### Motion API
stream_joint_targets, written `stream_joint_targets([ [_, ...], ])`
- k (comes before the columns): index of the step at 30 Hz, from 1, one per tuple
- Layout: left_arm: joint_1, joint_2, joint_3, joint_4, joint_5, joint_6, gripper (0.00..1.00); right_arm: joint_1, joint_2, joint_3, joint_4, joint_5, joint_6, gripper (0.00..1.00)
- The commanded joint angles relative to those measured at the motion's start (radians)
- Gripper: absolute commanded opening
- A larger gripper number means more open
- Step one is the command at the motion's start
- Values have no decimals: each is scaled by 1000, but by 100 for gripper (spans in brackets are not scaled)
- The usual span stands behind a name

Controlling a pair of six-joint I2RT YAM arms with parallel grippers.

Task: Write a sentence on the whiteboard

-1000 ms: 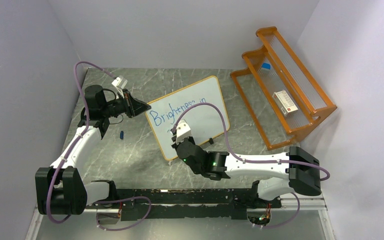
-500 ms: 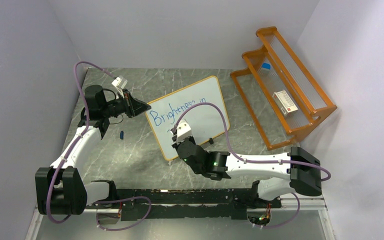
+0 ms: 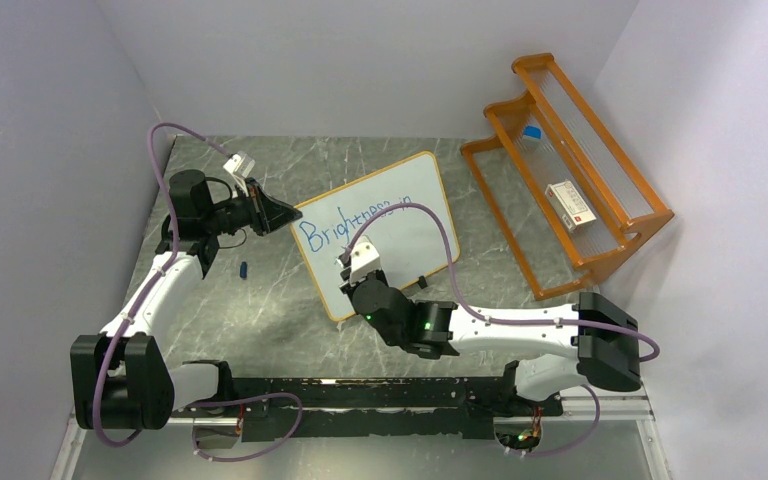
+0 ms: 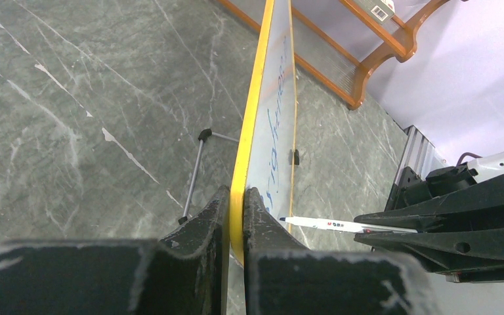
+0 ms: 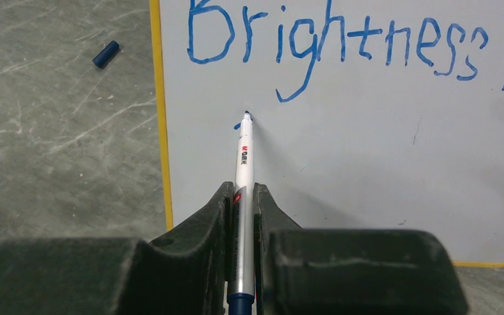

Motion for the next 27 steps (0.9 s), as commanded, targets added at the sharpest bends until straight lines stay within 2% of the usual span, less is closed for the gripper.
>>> stream_joint_targets([
  [1,-19,30,-38,-114,-71,55,5,-10,7,18,26,20,-2,0],
  [11,-20,33,-35,-114,-72,55,5,-11,-52,-17,-14,-10,23,0],
  [27,-20,30,-38,-115,-72,55,5,-10,-25,-6,-33,-36,28,0],
])
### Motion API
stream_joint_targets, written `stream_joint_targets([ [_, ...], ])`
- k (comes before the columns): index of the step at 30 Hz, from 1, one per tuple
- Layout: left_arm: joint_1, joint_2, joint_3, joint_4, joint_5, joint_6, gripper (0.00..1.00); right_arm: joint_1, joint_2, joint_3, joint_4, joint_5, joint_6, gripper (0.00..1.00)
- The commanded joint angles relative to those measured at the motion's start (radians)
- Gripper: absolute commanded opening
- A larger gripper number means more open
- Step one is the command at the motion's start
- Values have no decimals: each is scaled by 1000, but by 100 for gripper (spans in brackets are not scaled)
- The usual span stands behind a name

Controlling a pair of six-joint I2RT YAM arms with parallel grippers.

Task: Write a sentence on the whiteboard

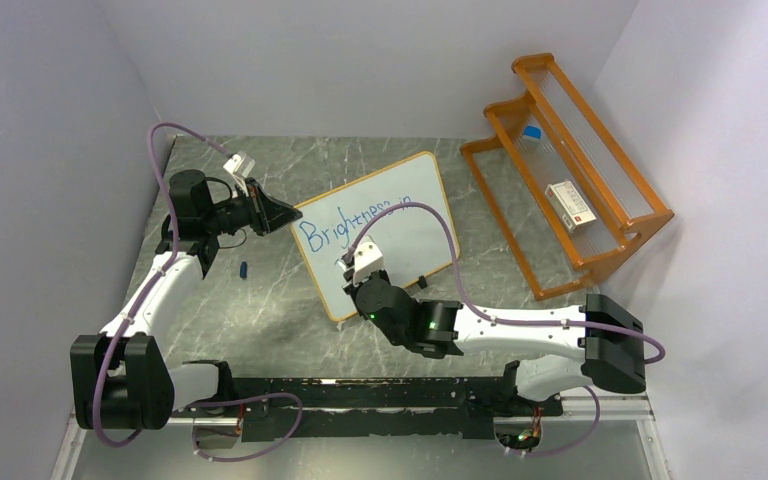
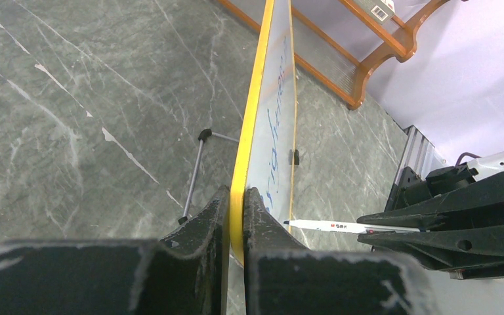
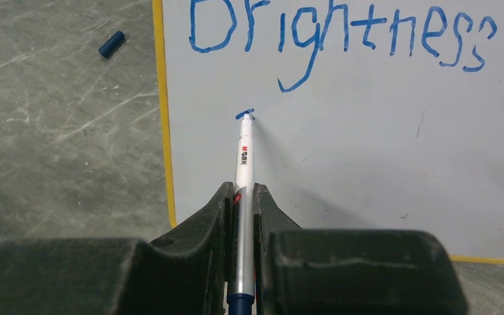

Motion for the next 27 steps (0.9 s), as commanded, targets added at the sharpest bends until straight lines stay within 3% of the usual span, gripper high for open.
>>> stream_joint_targets([
  [1,-20,30,-38,-115,-71,56,5,-3,7,5,8,-2,6,0],
  [27,-20,33,-36,-118,-70,59,5,-33,26,19,29,22,5,0],
])
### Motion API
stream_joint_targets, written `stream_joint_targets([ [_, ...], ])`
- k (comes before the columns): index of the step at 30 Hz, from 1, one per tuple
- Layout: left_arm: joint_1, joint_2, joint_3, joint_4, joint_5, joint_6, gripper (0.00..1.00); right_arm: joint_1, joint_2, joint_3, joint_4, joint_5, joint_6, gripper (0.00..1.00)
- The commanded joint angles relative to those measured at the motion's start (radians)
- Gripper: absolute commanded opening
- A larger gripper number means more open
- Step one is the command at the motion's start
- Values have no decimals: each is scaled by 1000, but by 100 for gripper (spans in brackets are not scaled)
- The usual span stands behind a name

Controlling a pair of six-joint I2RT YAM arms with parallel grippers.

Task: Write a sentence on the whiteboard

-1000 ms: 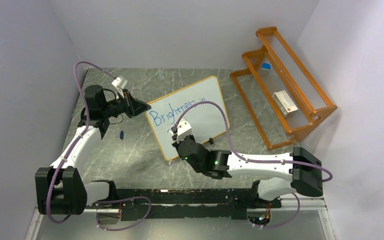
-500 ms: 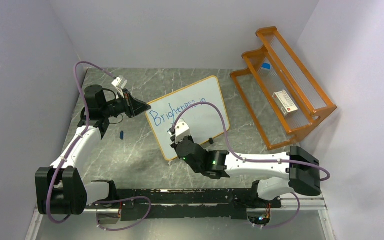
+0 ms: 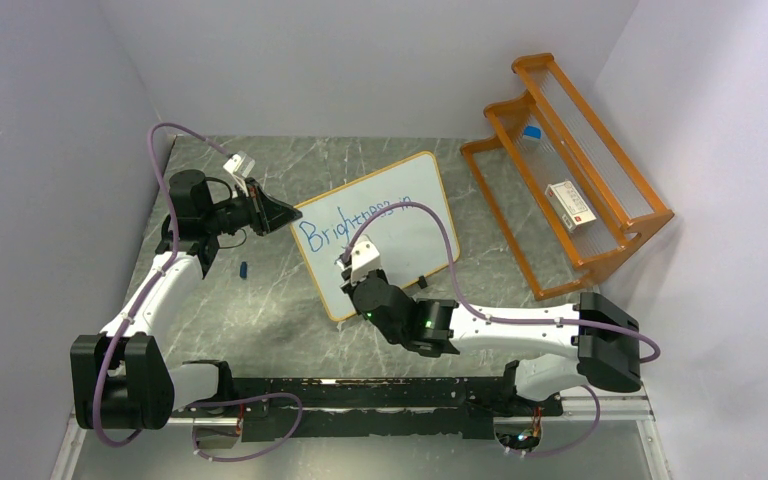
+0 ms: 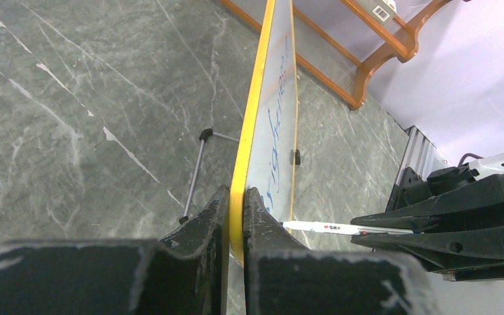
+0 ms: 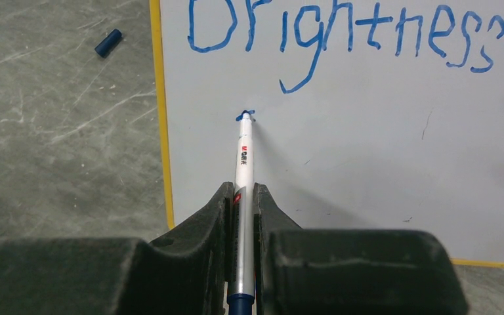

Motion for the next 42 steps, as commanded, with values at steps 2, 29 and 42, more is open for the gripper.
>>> stream_joint_targets([
  [2,-19,33,-35,-117,-69,57,5,-27,-4,13,2,32,15,0],
  [29,-20,35,-35,-118,-70,59,5,-25,-34,-31,-77,-13,57,0],
  [42,-20,35,-34,-121,-74,61,5,-25,-33,-30,-102,-41,54,0],
])
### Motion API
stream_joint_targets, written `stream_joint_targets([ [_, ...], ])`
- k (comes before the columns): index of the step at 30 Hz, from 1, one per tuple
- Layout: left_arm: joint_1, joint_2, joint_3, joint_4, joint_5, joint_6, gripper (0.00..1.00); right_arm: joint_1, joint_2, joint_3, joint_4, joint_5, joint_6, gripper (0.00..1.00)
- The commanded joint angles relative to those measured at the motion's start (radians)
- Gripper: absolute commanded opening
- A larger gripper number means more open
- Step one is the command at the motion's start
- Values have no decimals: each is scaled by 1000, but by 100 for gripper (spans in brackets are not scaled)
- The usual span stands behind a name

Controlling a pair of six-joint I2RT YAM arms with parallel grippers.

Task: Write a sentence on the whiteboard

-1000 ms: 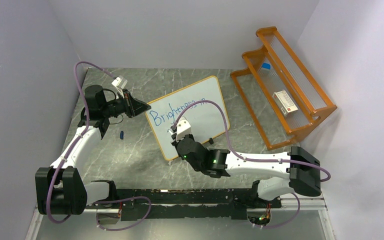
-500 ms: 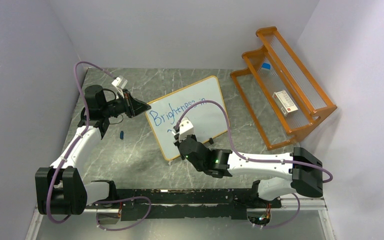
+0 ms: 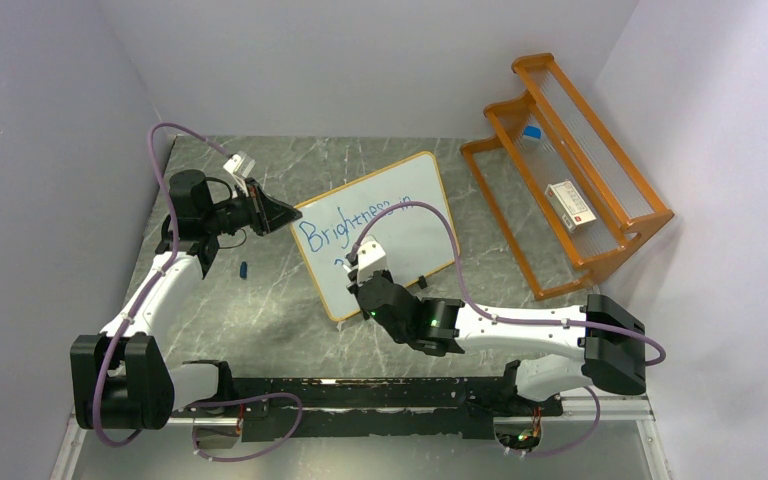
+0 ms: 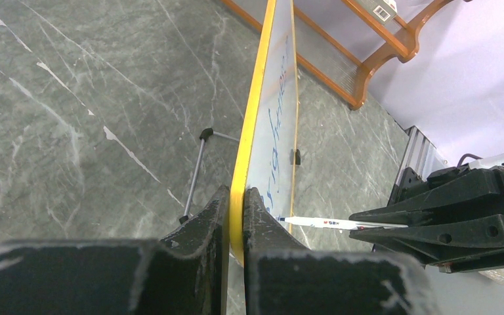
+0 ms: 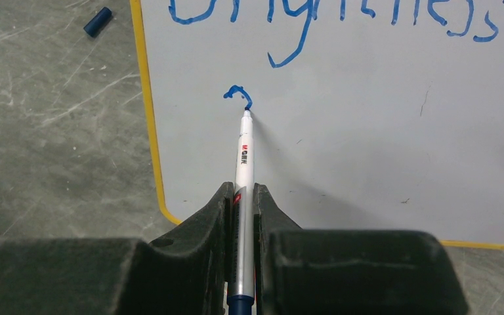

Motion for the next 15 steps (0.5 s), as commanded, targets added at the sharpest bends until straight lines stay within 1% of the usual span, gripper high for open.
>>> stream_joint_targets([
  [1,-20,37,-34,-118,-70,61,5,-6,-2,-10,-34,-5,5,0],
  [15,-20,32,-35,-121,-71,63,5,-11,-12,-6,-34,47,-12,0],
])
